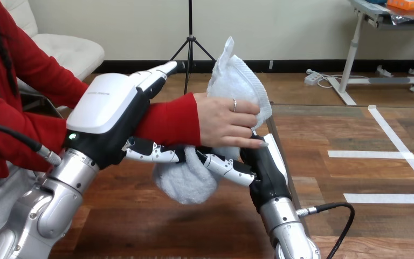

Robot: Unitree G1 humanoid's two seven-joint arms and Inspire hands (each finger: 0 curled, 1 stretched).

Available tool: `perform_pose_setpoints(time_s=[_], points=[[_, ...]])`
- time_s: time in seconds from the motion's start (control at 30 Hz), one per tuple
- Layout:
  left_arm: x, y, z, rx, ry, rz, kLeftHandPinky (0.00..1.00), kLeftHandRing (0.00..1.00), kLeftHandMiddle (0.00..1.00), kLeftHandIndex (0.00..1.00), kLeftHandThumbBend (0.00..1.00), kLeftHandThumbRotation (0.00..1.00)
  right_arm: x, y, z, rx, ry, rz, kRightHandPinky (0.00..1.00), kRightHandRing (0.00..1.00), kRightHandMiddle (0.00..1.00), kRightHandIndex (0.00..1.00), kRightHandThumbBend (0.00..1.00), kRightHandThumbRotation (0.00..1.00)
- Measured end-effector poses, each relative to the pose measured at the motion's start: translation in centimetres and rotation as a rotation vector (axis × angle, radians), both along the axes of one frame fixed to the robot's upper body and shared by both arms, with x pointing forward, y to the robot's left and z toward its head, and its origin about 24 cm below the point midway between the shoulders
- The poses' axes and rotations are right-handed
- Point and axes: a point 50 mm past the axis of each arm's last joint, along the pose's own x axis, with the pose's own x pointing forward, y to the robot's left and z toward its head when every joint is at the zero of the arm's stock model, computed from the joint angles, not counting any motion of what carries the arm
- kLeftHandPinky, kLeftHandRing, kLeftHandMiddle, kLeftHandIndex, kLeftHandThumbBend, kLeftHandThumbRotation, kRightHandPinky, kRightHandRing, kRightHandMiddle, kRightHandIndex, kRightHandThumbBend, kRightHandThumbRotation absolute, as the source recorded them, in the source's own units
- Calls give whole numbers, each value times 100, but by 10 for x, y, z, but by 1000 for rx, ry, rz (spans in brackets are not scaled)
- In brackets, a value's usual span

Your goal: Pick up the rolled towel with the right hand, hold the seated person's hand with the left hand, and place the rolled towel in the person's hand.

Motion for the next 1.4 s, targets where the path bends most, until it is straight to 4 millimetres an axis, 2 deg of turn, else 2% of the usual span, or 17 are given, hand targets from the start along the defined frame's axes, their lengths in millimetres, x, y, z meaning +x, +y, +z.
perform_pose_setpoints(time_s=[0.57,1.4], points=[[0,0,1,-2,-3,2,75,86,90,92,100,34,0,0,1,1,-6,1,96,100,100,100,100,38],[0,0,2,-21,-23,7,77,88,91,92,100,34,0,1,0,-12,-8,8,95,100,100,100,100,48]])
